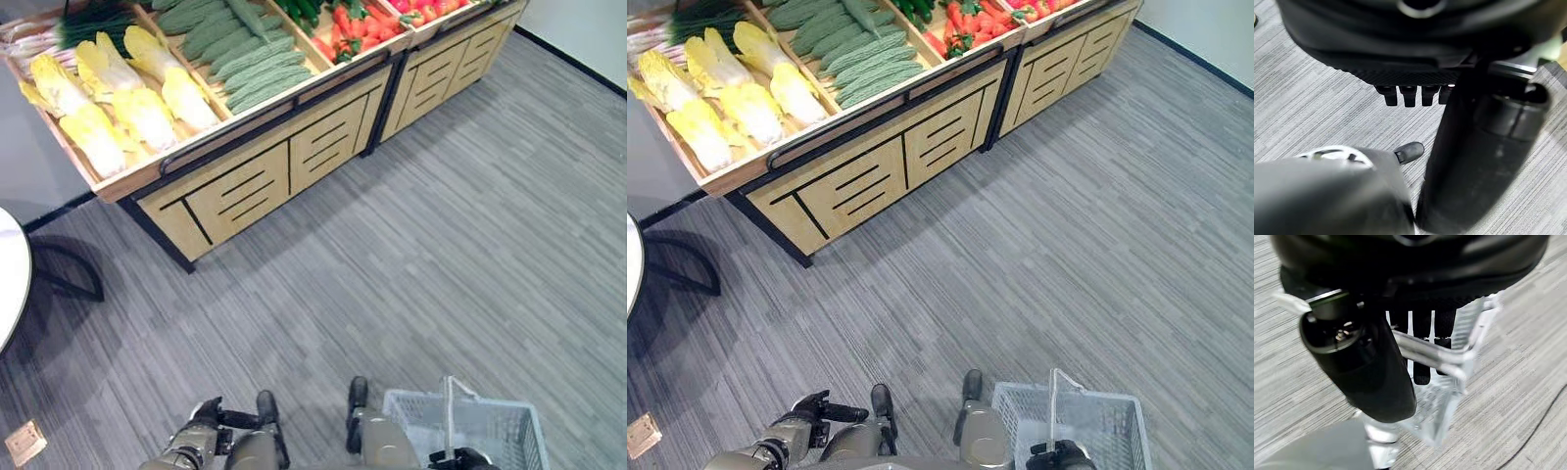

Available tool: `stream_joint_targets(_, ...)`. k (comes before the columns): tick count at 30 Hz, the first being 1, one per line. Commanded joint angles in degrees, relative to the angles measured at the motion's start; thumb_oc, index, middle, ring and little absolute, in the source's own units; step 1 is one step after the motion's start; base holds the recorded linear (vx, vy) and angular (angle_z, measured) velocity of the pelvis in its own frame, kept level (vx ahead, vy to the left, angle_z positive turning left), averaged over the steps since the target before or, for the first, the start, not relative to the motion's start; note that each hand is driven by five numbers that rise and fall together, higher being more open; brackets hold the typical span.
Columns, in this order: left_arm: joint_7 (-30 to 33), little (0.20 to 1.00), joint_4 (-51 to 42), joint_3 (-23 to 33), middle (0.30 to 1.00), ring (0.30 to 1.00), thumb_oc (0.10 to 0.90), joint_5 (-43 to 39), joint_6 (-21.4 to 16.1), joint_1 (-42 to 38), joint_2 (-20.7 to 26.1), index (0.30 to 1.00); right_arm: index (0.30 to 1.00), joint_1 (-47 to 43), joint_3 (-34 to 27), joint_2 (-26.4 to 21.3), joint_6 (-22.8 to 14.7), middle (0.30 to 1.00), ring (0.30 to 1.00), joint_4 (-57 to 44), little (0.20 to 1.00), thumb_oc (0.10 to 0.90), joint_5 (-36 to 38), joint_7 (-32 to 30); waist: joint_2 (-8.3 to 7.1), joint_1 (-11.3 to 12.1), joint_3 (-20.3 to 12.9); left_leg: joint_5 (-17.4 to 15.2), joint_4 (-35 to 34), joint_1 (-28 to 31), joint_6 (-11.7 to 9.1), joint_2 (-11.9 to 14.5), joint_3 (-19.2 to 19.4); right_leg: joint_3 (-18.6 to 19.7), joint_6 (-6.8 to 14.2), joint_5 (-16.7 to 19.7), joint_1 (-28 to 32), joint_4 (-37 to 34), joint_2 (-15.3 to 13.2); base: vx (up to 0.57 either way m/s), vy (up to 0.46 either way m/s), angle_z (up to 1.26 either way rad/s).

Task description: Get the vegetables into the basket

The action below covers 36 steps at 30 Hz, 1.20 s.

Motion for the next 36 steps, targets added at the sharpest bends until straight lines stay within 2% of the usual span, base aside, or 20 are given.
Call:
stream_joint_targets(1,1.3,1.0,0.6,0.7,1.0,1.0,0.9,1.8,0.3,0.1,2.4,1.0,0.3,-3.4,1.4,-1.2,-0.6,0.3,0.3,-1.4,0.3,0.4,-1.9,0.0,-2.18,1.0,2.4,-0.6,1.2,-1.8,-2.9,2.0,-0.5,2.8,6.0,-1.4,6.2,-2.3,-3.7,0.04,0.115,-0.08)
stream_joint_targets(6,1.3,1.0,0.9,1.4,1.0,1.0,0.9,1.8,0.3,0.4,2.7,1.0,0.3,-4.0,1.8,-1.0,-0.6,0.3,0.3,-1.9,0.3,0.4,-2.4,0.3,-3.09,2.0,2.4,-2.9,2.7,-1.7,-1.9,0.7,-0.8,3.2,6.8,-0.7,6.2,-2.0,-5.1,0.04,0.082,-0.12)
stream_joint_targets(8,1.4,1.0,0.9,1.3,1.0,1.0,0.9,1.8,0.2,0.7,2.5,1.0,0.3,-3.9,1.5,-1.0,-0.6,0.3,0.3,-1.9,0.3,0.4,-2.4,0.6,-3.28,2.5,2.4,-4.8,4.2,-1.1,-0.7,-1.1,-1.9,3.2,7.7,-0.3,6.7,1.4,-6.8,0.09,0.174,-0.03)
stream_joint_targets(11,1.1,1.0,0.8,0.8,1.0,1.0,0.9,2.1,0.3,0.7,2.3,1.0,0.3,-3.6,1.0,-1.2,-0.8,0.3,0.3,-2.2,0.3,0.4,-2.1,0.6,-2.38,2.5,2.6,-5.4,4.2,0.1,0.7,-2.5,-3.9,5.4,7.2,0.9,5.1,8.9,-7.2,0.12,0.142,0.22)
stream_joint_targets(12,1.0,1.0,0.8,0.4,1.0,1.0,0.9,2.3,0.4,0.3,2.3,1.0,0.3,-3.8,0.9,-1.1,-0.9,0.3,0.3,-2.2,0.3,0.4,-1.5,0.5,-1.83,2.0,3.1,-5.6,3.5,1.3,1.0,-3.2,-5.2,7.9,6.3,2.0,3.0,10.1,-6.2,0.12,0.083,0.24)
stream_joint_targets(13,1.0,1.0,0.8,0.4,1.0,1.0,0.9,2.3,0.4,0.3,2.3,1.0,0.3,-3.8,0.9,-1.1,-0.9,0.3,0.3,-2.1,0.3,0.4,-1.5,0.5,-1.81,2.0,3.1,-5.6,3.5,1.3,0.9,-3.2,-5.2,7.9,6.3,1.9,3.0,10.2,-6.2,0.17,0.045,0.29)
stream_joint_targets(15,0.9,1.0,0.9,0.1,1.0,1.0,0.9,2.1,0.3,-0.4,2.7,1.0,0.3,-4.9,1.7,-0.9,-1.1,0.3,0.3,-2.3,0.3,0.4,-0.9,0.5,-1.59,0.4,4.3,-5.4,2.1,3.5,0.5,-3.6,-7.2,11.2,5.4,3.3,-1.9,5.2,-3.0,0.17,-0.02,0.66)
stream_joint_targets(20,1.2,1.0,1.3,-0.1,1.0,1.0,0.9,2.6,0.4,-1.2,3.0,1.0,0.3,-5.3,3.2,-0.5,-1.3,0.3,0.3,-2.6,0.3,0.4,-0.8,0.7,-2.26,-2.1,4.9,-6.5,1.2,6.8,-0.1,-3.8,-11.5,14.9,6.3,5.0,-6.6,-1.4,1.9,0.18,-0.079,0.54)
stream_joint_targets(24,1.4,1.0,1.5,-0.2,1.0,1.0,0.9,2.8,0.3,-1.2,2.7,1.0,0.3,-5.0,3.7,-0.7,-1.4,0.3,0.3,-3.0,0.3,0.4,-1.1,0.8,-2.38,-2.6,4.7,-7.0,1.1,7.6,-0.4,-4.1,-13.7,14.7,6.1,4.8,-7.0,-1.0,2.9,0.11,-0.115,0.85)
stream_joint_targets(26,1.4,1.0,2.1,-0.1,1.0,1.0,0.9,2.7,0.5,-0.6,2.4,1.0,0.3,-4.4,4.3,-0.7,-1.4,0.3,0.3,-2.9,0.3,0.4,-1.7,0.9,-2.44,-2.3,3.4,-7.5,1.8,8.2,-1.4,-3.5,-15.9,15.4,4.6,2.9,-4.7,1.1,4.0,0.12,-0.214,0.69)
stream_joint_targets(27,1.4,1.0,2.1,-0.1,1.0,1.0,0.9,2.7,0.5,-0.5,2.4,1.0,0.3,-4.4,4.3,-0.8,-1.4,0.3,0.3,-2.9,0.3,0.4,-1.7,0.9,-2.38,-2.4,3.5,-7.6,1.8,8.2,-1.4,-3.5,-16.0,15.3,4.6,2.8,-4.7,1.1,4.0,0.19,-0.251,0.38)
stream_joint_targets(31,1.2,1.0,2.3,-0.3,1.0,1.0,0.9,2.9,0.9,1.1,1.1,1.0,0.3,-3.7,4.0,-1.6,-1.4,0.3,0.3,-2.9,0.3,0.4,-1.1,0.9,-0.74,-2.4,2.2,-8.2,4.4,9.4,-3.4,-0.4,-19.3,12.7,2.3,-0.9,-2.1,3.8,5.7,0.16,-0.274,0.46)
stream_joint_targets(34,1.4,1.0,2.5,-0.3,1.0,1.0,0.9,2.4,1.0,1.3,0.4,1.0,0.3,-3.4,3.4,-1.9,-1.5,0.3,0.3,-3.0,0.3,0.4,-0.2,0.7,0.21,-2.7,1.8,-7.3,5.3,8.9,-4.6,0.7,-20.1,10.7,1.2,-2.5,-0.7,3.9,6.0,0.08,-0.222,0.5)
stream_joint_targets(36,1.4,1.0,2.4,-0.5,1.0,1.0,0.9,2.2,1.1,1.5,-0.1,1.0,0.3,-3.3,3.5,-2.1,-1.6,0.3,0.3,-3.2,0.3,0.4,-0.3,0.6,1.01,-2.8,1.7,-5.1,6.9,7.7,-5.7,1.4,-20.5,9.4,0.3,-3.4,0.4,3.7,6.4,0.07,-0.213,0.45)
